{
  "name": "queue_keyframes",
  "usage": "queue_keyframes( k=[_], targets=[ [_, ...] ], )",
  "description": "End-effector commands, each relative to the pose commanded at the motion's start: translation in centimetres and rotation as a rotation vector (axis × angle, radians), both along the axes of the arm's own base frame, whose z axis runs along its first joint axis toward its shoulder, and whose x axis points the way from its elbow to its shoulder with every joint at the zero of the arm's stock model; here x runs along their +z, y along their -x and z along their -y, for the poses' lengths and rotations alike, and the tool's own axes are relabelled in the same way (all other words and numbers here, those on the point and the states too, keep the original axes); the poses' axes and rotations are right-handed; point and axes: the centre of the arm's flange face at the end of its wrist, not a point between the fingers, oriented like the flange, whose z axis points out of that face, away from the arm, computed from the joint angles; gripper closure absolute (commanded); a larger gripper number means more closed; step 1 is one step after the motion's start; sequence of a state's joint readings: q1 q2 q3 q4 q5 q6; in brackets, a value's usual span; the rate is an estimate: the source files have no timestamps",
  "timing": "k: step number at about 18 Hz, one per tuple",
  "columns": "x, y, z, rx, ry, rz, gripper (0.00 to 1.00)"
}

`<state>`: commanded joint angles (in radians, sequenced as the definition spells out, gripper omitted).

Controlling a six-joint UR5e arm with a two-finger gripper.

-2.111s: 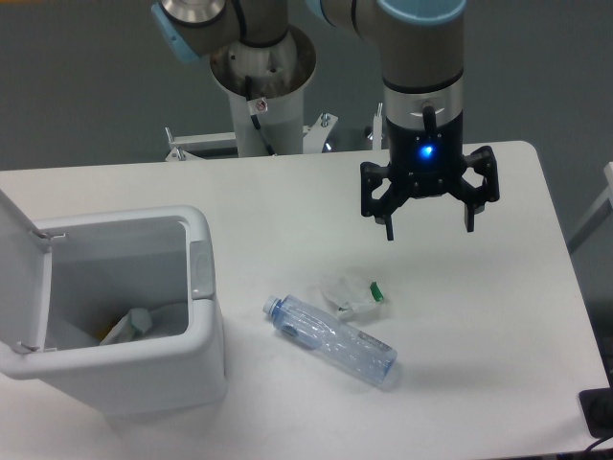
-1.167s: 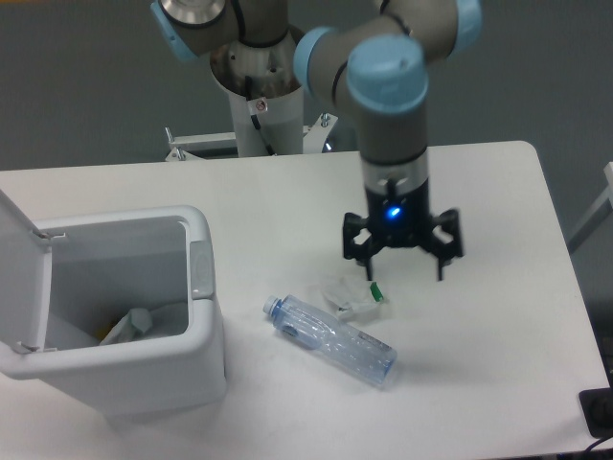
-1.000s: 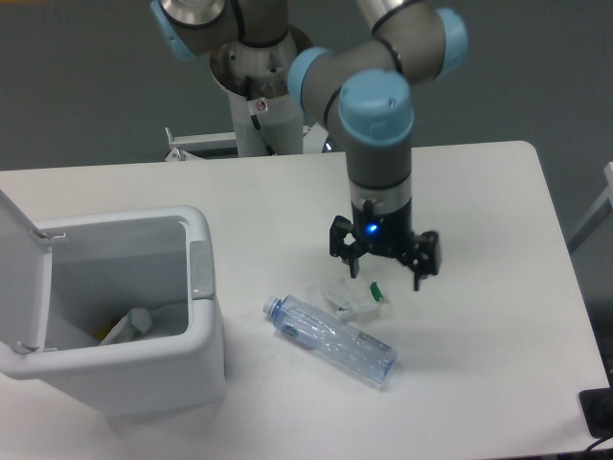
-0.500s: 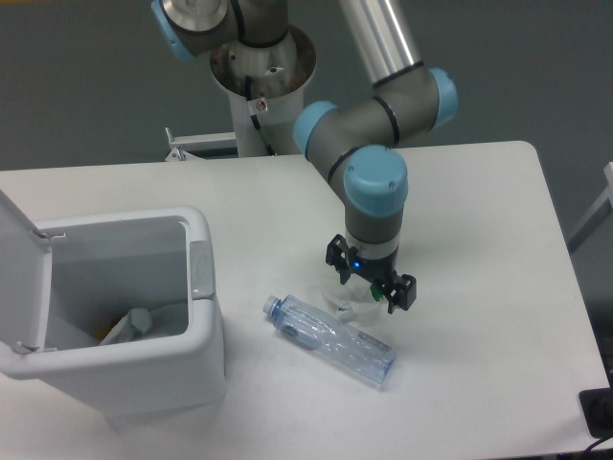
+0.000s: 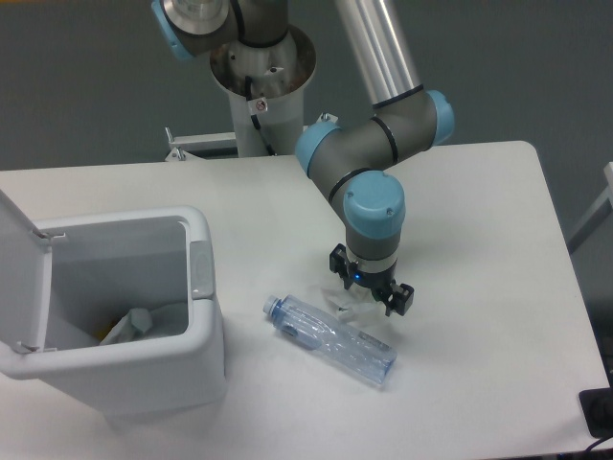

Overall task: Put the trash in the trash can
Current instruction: 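Close the gripper on the clear plastic wrapper and lift it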

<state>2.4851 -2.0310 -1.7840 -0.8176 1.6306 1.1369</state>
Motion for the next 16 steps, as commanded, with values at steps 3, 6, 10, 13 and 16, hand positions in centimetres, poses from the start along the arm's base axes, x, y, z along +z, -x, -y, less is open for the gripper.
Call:
queue_keyframes(
  k=[3,6,10,13,16],
  targets=[
    [0.8,-0.1,0.1,0.009,-0.009,-0.008,1.00],
    [1.3,-0.1,0.2,0.011,-0.010,-0.012,1.00],
    [5.7,0.9,2.5,0.025,-0.047,-0.044,1.00],
    [12.2,1.4,5.3,-0.024,-0.183,0.047,1.00],
    [19.0,0.5,4.8,0.074,-0.473,0.117,1.00]
  ],
)
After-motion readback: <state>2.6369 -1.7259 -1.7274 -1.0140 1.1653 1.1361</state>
